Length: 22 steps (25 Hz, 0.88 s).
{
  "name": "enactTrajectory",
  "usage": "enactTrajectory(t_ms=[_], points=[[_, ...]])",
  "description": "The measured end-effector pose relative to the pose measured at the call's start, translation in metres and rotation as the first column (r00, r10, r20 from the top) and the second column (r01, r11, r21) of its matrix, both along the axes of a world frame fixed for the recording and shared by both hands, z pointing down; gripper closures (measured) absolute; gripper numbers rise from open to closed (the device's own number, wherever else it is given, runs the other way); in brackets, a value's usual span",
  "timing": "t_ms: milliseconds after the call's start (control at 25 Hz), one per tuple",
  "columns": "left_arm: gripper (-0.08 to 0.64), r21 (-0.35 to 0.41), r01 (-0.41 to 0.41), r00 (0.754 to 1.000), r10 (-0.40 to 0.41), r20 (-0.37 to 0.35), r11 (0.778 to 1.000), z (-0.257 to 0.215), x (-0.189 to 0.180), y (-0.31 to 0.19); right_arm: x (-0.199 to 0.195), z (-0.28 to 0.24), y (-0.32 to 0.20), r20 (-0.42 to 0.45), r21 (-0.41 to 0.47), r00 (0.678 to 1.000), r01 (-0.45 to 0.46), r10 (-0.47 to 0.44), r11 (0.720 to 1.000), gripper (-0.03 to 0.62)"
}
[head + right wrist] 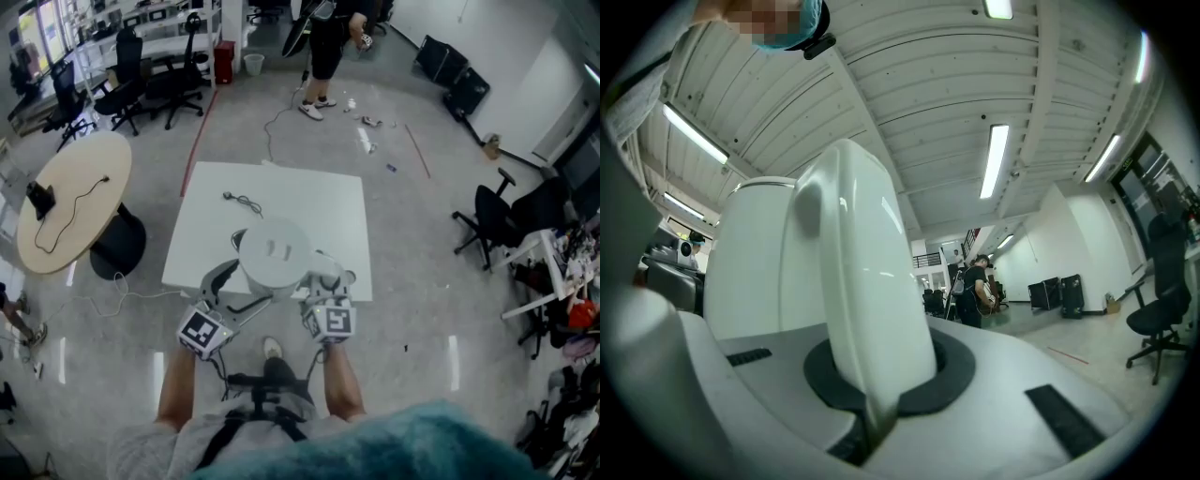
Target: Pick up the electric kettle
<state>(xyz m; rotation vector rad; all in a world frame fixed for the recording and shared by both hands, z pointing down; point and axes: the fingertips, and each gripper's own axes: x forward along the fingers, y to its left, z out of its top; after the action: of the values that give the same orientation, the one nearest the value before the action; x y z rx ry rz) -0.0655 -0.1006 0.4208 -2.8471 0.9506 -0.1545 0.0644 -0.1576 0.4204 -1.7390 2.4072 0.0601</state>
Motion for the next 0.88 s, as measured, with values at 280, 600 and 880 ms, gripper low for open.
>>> enactTrajectory(t_ms=[280,600,880], points=[[0.152,0.01,0.001,1.0,-0.001,-0.005,1.0,-0.007,-0.003,0.021,-0.003,-0.004,0.021,0.004,0.01,1.0,0.003,-0.003,1.0,0.591],[0.152,0.023,0.004,1.0,-0.003,-0.015,1.0,-0.015,-0.009,0.045,-0.01,-0.016,0.045,0.023,0.01,1.0,0.007,-0.008,1.0,0.591],[0.152,0.022,0.004,1.0,-0.003,-0.025,1.0,-0.017,-0.014,0.067,-0.013,-0.017,0.068,0.033,0.005,0.999,-0.004,0.004,1.0,0.591]])
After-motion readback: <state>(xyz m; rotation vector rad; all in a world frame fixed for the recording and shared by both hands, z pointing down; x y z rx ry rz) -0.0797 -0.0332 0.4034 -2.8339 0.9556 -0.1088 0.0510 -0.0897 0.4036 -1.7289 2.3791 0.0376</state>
